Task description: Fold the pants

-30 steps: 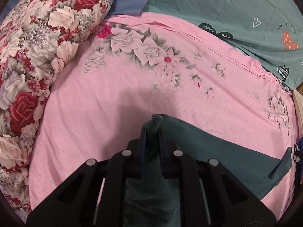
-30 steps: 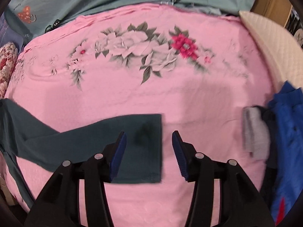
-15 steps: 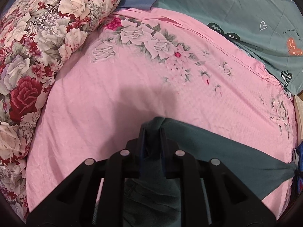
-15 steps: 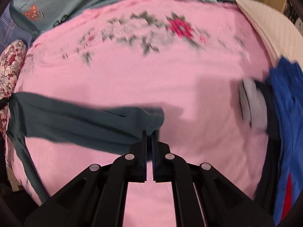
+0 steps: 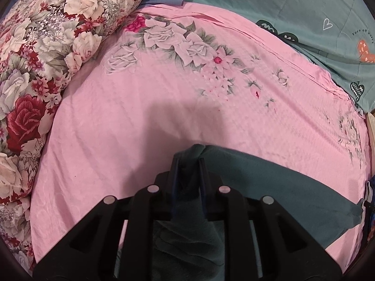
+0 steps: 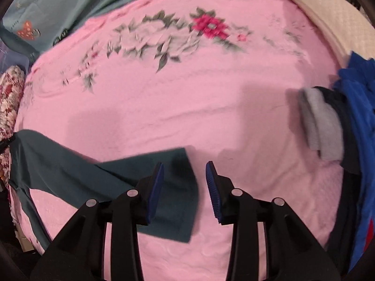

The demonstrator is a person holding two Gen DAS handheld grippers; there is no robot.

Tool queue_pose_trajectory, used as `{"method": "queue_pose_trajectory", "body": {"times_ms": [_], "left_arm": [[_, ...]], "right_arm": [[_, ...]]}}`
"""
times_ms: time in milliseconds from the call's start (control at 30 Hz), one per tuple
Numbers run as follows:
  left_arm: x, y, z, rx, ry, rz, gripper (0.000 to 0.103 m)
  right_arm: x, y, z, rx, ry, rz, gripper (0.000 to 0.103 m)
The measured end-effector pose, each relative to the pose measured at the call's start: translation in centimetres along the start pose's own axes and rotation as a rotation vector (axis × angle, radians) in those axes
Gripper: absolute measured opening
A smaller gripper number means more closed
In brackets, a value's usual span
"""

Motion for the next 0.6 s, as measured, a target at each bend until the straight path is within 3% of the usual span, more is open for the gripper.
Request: {"method": "queue_pose_trajectory", "body": {"times_ms": [33,100,233,267,300,333,600], "left_arm": [[0.0,0.1,0.1,-0.001,-0.001,-0.001,0.017],[0.0,0.3,0.3,-0.002,-0.005,-0.005,0.018],[-0.2,0.6,0.4,-0.001,-0.001,-0.004,0.020],[-0.3,0.6,0.4,-0.001,0.001,-0.004,0.020],[-0.3,0.6,0.3,-0.001,0.004,-0.003,0.020],[-0.3,0.5,0.2,0.000,0.007,-0.002,0.020],[-0.1,0.3,0.6,0.000,0.010,0.003,0.020]], "right_arm": [[-0.7,-0.8,0.2,-0.031,0.021,0.012,0.036],[-2.1,-1.6,0.5,-0.062,0.069,0.035,0.019],[-1.9,0.3,1.2,-0.026,0.084,0.040,0.016],[-1.7,0.9,1.3,-0.012,0.082,0.027,0.025],[-1.3,1.6,1.5,0.004,0.073,0.018,0.042],[-0.9,2.3,1.6,0.026,0.061,0.017,0.047],[-0.6,1.1,2.4,-0.010,0.028,-0.018,0.047]]}}
Point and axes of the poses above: each gripper's, at about its wrist camera, not at the fingertips, and y roughly against the way its jaws point, x to its right, z to its underside, the point moved 4 cm from there along -y, roughly the way its jaws point, and after that the axes turned 10 degrees about z, right-handed, at the moved point
